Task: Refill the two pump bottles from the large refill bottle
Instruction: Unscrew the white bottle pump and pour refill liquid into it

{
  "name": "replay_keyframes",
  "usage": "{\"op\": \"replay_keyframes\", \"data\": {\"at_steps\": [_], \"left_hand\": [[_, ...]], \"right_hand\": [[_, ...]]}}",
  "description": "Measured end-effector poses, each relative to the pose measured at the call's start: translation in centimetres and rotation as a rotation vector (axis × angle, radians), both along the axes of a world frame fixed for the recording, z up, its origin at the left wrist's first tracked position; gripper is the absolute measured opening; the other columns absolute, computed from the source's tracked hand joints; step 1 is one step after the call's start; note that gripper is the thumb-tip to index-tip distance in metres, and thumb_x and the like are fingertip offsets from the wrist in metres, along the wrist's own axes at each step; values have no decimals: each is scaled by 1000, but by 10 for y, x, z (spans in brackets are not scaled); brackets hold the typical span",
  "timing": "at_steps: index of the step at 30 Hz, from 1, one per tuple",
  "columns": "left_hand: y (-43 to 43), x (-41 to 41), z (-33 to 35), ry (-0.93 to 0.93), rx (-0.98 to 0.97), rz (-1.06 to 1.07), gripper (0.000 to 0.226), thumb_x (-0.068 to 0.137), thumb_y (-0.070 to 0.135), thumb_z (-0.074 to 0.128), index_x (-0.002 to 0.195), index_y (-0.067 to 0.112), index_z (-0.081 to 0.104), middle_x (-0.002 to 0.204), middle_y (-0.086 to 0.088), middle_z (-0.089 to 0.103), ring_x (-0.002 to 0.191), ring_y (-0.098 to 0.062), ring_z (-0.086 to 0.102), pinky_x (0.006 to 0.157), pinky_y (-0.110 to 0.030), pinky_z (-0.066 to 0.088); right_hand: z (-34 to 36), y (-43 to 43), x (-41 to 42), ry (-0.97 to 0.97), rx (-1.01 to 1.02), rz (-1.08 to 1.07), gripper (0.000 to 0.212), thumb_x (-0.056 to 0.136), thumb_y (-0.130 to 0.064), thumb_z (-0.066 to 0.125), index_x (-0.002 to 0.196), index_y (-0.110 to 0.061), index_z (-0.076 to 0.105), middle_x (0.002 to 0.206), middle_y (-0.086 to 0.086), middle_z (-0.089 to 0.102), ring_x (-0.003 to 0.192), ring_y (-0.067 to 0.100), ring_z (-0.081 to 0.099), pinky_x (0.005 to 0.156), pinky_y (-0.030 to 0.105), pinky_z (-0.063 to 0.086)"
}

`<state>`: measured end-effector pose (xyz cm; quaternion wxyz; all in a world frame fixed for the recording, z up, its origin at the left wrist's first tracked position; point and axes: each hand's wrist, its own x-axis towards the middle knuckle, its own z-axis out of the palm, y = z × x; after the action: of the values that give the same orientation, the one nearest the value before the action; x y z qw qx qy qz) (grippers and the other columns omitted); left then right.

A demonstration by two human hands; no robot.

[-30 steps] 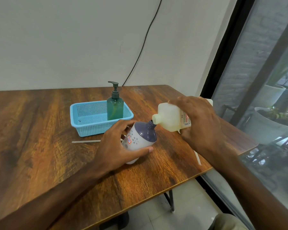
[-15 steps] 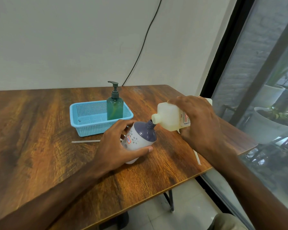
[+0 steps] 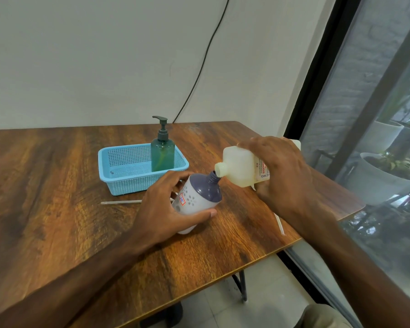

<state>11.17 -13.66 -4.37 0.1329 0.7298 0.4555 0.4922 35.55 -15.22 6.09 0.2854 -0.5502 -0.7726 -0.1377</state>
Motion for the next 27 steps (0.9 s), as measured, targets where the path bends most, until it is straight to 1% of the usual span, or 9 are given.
{"op": "replay_keyframes", "data": {"at_steps": [4, 9, 12, 15, 18, 21, 23, 25, 27], "left_hand": [[0, 0, 0, 5, -9, 1, 85, 57, 88, 77, 129, 51, 49, 122, 38, 53, 116, 13, 53, 89, -24, 55], [0, 0, 0, -2, -11, -4, 86, 58, 87, 78, 130, 49, 51, 125, 31, 57, 117, 10, 55, 91, -31, 58], [-1, 0, 1, -4, -4, -6, 84, 58, 86, 78, 129, 50, 51, 124, 30, 58, 116, 9, 55, 90, -33, 59], [-1, 0, 2, 0, 4, -5, 83, 58, 87, 78, 128, 51, 50, 123, 34, 56, 116, 11, 55, 90, -29, 57], [-1, 0, 1, -1, 3, -10, 83, 58, 86, 78, 128, 51, 50, 122, 35, 56, 115, 11, 55, 89, -26, 56], [0, 0, 1, 1, 2, -6, 83, 57, 88, 76, 127, 53, 47, 121, 40, 52, 115, 15, 53, 89, -20, 52], [0, 0, 1, 0, 3, -6, 83, 57, 88, 76, 127, 54, 47, 121, 41, 51, 115, 16, 52, 88, -18, 50], [0, 0, 0, -4, -4, -12, 84, 58, 86, 78, 128, 52, 49, 123, 38, 53, 116, 14, 53, 88, -20, 52], [1, 0, -1, -9, -9, -16, 86, 59, 83, 81, 131, 46, 53, 126, 29, 59, 116, 8, 56, 88, -27, 57]], "right_hand": [[1, -1, 0, 4, -15, -5, 83, 68, -17, 89, 141, -31, 52, 144, 0, 54, 137, 26, 42, 114, 51, 29], [2, -1, 0, -6, -21, -8, 82, 69, -18, 89, 141, -31, 51, 145, 0, 53, 138, 26, 42, 114, 51, 29], [2, -1, 0, -14, -18, -9, 82, 69, -19, 89, 141, -32, 51, 145, -1, 53, 138, 25, 42, 115, 50, 28], [3, -1, 0, -16, -32, -16, 82, 70, -20, 88, 141, -32, 51, 146, -1, 52, 139, 24, 41, 116, 50, 27], [3, 0, -1, -16, -30, -14, 81, 70, -19, 88, 141, -30, 52, 146, 0, 53, 139, 25, 42, 116, 50, 28], [3, 0, 0, -16, -22, -12, 81, 69, -18, 89, 141, -30, 52, 145, 0, 53, 138, 26, 42, 115, 50, 28], [2, 0, 0, -21, -23, -16, 81, 69, -19, 88, 141, -30, 52, 145, 0, 53, 138, 25, 42, 115, 49, 28], [2, 1, 1, -22, -21, -9, 80, 70, -20, 88, 141, -31, 52, 145, -1, 54, 138, 24, 42, 115, 49, 28], [2, 2, 2, -23, -15, 6, 80, 69, -21, 88, 140, -31, 52, 143, -1, 55, 137, 24, 44, 114, 49, 30]]}}
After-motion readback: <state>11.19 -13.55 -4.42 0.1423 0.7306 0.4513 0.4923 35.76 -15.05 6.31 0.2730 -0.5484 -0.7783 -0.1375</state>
